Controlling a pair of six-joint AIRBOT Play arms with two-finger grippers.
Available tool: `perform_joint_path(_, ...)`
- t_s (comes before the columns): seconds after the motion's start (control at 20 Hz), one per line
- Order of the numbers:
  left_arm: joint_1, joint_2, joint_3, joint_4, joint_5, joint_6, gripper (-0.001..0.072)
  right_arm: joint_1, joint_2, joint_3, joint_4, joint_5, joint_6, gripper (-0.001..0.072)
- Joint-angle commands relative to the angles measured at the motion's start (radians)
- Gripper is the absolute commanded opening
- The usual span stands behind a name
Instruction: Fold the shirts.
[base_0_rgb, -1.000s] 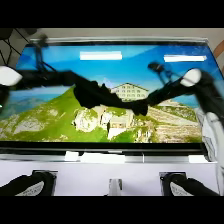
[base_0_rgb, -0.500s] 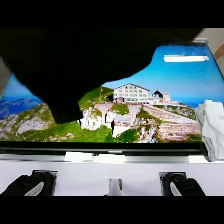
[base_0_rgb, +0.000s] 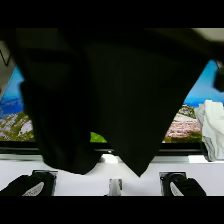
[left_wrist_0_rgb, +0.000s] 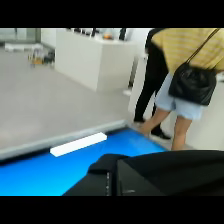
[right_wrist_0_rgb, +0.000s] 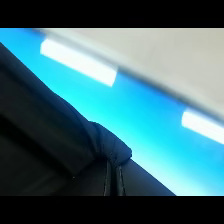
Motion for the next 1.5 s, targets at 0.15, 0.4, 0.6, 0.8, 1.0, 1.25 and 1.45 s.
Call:
perform_joint_path(0.15,-0.021,-0.290,-0.343,0.056,0.013,-0.043,0.0034,-0.001,-0.417,-0.125,-0.061,-0.041,-0.017,0.0021)
perform_joint_path(0.4,-0.022,-0.548,-0.400,-0.138,0.089,-0.147,0.0126,0.001,-0.603,-0.123,-0.012,-0.161,0.276,0.0021)
perform_joint_path(0.6,0.017,-0.589,-0.381,-0.146,-0.081,-0.146,0.0684,-0.010,-0.639,-0.117,0.043,-0.142,0.237,0.0566)
perform_joint_path(0.8,0.217,-0.540,-0.320,0.135,-0.490,-0.147,0.0545,-0.192,-0.595,-0.106,0.101,0.079,0.060,0.0591)
perform_joint_path(1.0,0.387,-0.406,-0.558,0.215,-0.526,-0.165,0.0474,-0.389,-0.594,-0.187,0.238,0.331,-0.064,0.0584)
perform_joint_path(1.25,0.410,-0.340,-0.985,0.055,-0.355,-0.057,0.0542,-0.398,-0.594,-0.386,0.352,0.359,-0.124,0.0612)
perform_joint_path(1.45,0.362,-0.364,-1.065,-0.029,-0.249,-0.055,0.0539,-0.398,-0.594,-0.457,0.373,0.342,-0.124,0.0612)
